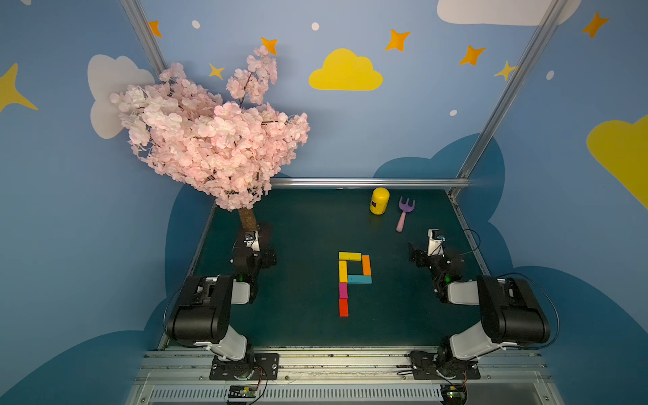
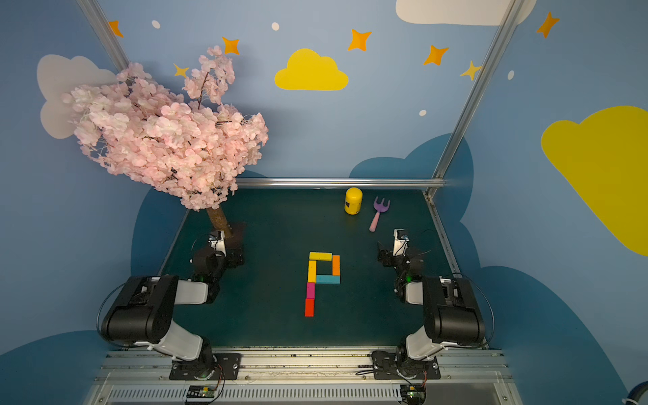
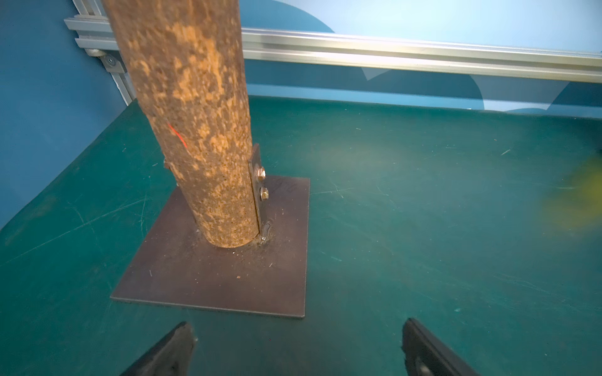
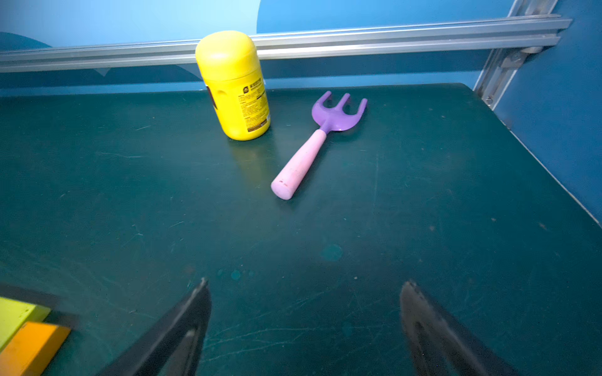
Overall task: Assemble the letter p with building blocks
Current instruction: Reset both arms
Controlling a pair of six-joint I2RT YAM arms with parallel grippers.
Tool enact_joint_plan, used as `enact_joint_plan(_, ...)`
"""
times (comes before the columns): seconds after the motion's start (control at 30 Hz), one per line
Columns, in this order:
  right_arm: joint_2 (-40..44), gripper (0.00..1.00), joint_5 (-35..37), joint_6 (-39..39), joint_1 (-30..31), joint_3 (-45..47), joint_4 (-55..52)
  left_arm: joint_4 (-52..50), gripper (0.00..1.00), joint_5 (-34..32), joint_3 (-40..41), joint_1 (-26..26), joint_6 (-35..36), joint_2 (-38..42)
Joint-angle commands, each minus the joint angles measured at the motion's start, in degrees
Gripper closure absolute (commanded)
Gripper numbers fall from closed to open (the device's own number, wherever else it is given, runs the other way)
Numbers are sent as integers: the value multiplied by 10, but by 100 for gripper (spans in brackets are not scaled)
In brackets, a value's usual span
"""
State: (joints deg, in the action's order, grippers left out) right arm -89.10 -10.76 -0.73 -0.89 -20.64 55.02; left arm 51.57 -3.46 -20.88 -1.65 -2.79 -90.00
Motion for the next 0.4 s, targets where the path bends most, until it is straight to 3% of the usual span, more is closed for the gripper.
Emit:
enact_joint_plan(0.0, -2, 9, -23, -10, 0, -1, 1, 17, 0, -4, 1, -1, 6, 4)
enact_joint_plan(0.37, -4, 9, -34, -3, -9, -3, -1, 28, 0, -2, 4, 0, 8, 1)
